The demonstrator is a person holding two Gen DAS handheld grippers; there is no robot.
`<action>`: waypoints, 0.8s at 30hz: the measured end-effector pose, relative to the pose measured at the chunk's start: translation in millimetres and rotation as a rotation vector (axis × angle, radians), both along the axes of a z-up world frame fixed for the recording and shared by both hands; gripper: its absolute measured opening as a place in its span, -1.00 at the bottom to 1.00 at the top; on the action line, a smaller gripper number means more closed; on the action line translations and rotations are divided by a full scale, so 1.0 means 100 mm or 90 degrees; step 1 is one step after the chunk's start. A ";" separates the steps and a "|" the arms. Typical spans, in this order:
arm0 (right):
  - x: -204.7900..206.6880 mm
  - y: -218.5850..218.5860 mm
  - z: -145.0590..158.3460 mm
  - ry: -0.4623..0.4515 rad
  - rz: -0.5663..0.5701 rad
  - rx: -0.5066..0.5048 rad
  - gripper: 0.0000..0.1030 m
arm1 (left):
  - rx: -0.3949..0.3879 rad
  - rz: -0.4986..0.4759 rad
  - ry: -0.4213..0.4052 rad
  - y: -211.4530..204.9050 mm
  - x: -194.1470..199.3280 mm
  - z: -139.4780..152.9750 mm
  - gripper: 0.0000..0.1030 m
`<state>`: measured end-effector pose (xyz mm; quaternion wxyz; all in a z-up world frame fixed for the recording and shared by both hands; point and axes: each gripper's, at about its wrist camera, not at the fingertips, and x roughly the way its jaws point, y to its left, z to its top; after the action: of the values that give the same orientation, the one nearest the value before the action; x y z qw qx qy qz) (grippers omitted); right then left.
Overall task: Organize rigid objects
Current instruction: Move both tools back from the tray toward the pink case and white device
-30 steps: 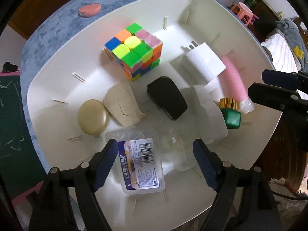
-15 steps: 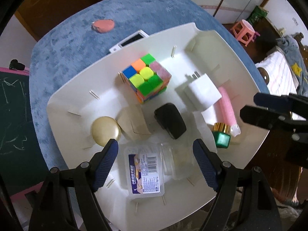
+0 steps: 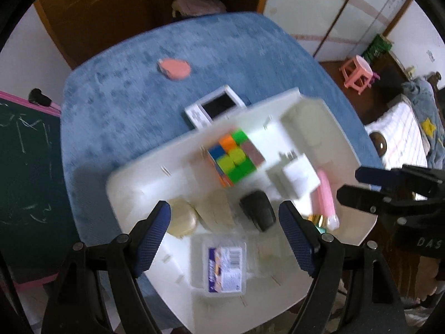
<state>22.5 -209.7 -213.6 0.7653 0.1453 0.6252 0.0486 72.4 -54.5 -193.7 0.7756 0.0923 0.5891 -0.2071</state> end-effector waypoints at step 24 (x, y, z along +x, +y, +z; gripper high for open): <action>1.87 0.16 0.02 0.109 -0.001 0.093 0.12 | 0.002 0.172 -0.075 0.38 1.73 0.57 0.60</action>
<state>209.5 -194.0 -212.0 0.6968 0.2050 0.6826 0.0807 245.7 -16.7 -136.6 0.8296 0.0255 0.5498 -0.0944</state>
